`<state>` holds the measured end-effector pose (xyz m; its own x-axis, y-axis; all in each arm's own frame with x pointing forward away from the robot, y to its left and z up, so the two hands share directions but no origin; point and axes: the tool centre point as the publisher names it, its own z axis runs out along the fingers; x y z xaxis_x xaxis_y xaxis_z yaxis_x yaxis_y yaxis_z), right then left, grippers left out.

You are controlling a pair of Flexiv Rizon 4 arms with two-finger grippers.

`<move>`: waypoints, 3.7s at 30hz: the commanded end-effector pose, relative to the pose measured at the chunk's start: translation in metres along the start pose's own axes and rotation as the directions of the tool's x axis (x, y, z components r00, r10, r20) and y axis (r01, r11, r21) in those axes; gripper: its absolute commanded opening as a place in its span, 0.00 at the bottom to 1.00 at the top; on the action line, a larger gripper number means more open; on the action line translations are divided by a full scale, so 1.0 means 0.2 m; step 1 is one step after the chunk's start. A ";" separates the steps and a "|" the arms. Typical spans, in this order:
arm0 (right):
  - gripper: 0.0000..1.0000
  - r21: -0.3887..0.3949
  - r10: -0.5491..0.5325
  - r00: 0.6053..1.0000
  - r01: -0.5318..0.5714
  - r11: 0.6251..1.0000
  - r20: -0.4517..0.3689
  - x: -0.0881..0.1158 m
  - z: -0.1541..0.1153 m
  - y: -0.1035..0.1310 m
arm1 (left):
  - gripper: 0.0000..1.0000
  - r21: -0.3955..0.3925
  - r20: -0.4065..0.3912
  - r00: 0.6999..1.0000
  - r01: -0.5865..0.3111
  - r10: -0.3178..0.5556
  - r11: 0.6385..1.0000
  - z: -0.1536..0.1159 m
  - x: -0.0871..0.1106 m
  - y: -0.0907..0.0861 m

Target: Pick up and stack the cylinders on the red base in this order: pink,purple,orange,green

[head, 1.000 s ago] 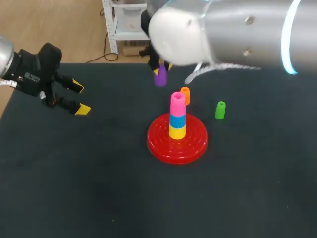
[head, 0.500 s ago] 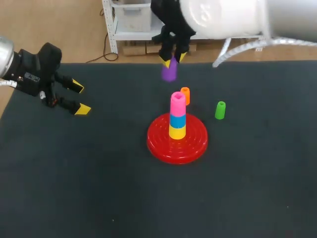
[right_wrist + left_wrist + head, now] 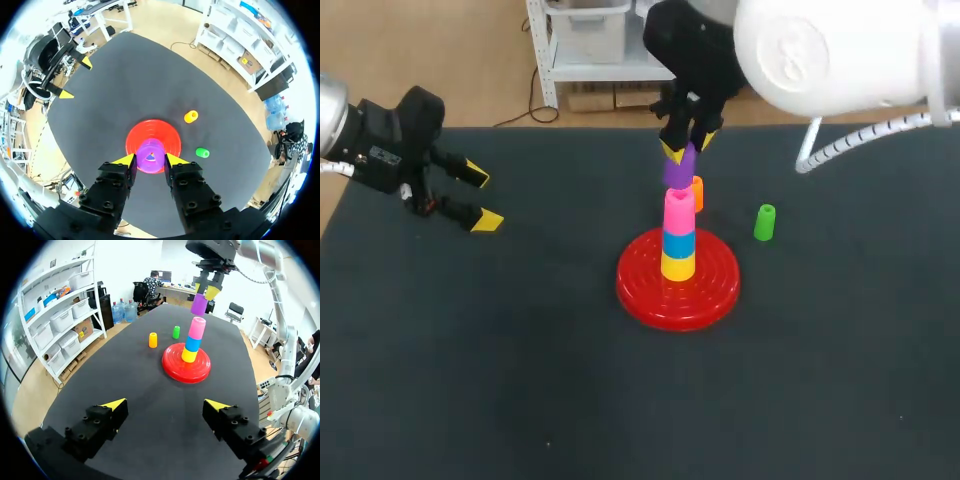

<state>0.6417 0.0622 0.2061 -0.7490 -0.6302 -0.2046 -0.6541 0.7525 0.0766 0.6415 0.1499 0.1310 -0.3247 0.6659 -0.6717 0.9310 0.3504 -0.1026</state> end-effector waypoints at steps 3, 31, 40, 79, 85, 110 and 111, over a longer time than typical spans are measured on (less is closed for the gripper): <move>0.00 0.002 -0.025 0.999 0.025 1.000 0.021 0.06 -0.04 0.03 | 1.00 -0.001 0.004 1.000 -0.002 0.002 1.000 0.00 0.01 0.00; 0.00 0.019 -0.052 0.997 0.053 0.998 -0.057 0.05 0.10 0.03 | 1.00 -0.001 0.004 1.000 -0.002 0.002 1.000 0.00 0.01 0.00; 0.00 0.030 -0.045 0.998 0.047 0.998 -0.053 0.04 0.09 0.01 | 1.00 -0.001 0.004 1.000 -0.002 0.002 1.000 0.00 0.01 0.00; 1.00 0.027 -0.032 0.999 0.032 0.999 0.000 0.07 0.06 0.03 | 1.00 -0.001 0.004 1.000 -0.002 0.002 1.000 0.00 0.01 0.00; 1.00 -0.009 0.015 0.996 -0.014 1.000 0.086 0.00 -0.08 -0.02 | 1.00 -0.001 0.004 1.000 -0.002 0.002 1.000 0.00 0.01 0.00; 1.00 0.068 0.303 0.950 -0.308 0.949 0.075 -0.33 0.46 -0.54 | 1.00 -0.001 0.004 1.000 -0.002 0.002 1.000 0.00 0.01 0.00; 1.00 0.081 0.305 0.950 -0.310 0.947 0.063 -0.32 0.48 -0.54 | 1.00 -0.001 0.004 1.000 -0.002 0.002 1.000 0.00 0.01 0.00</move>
<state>0.7540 0.0291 0.1371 -0.8936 -0.3505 -0.2805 -0.3824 0.9216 0.0668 0.6415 0.1499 0.1310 -0.3247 0.6659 -0.6717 0.9309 0.3504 -0.1026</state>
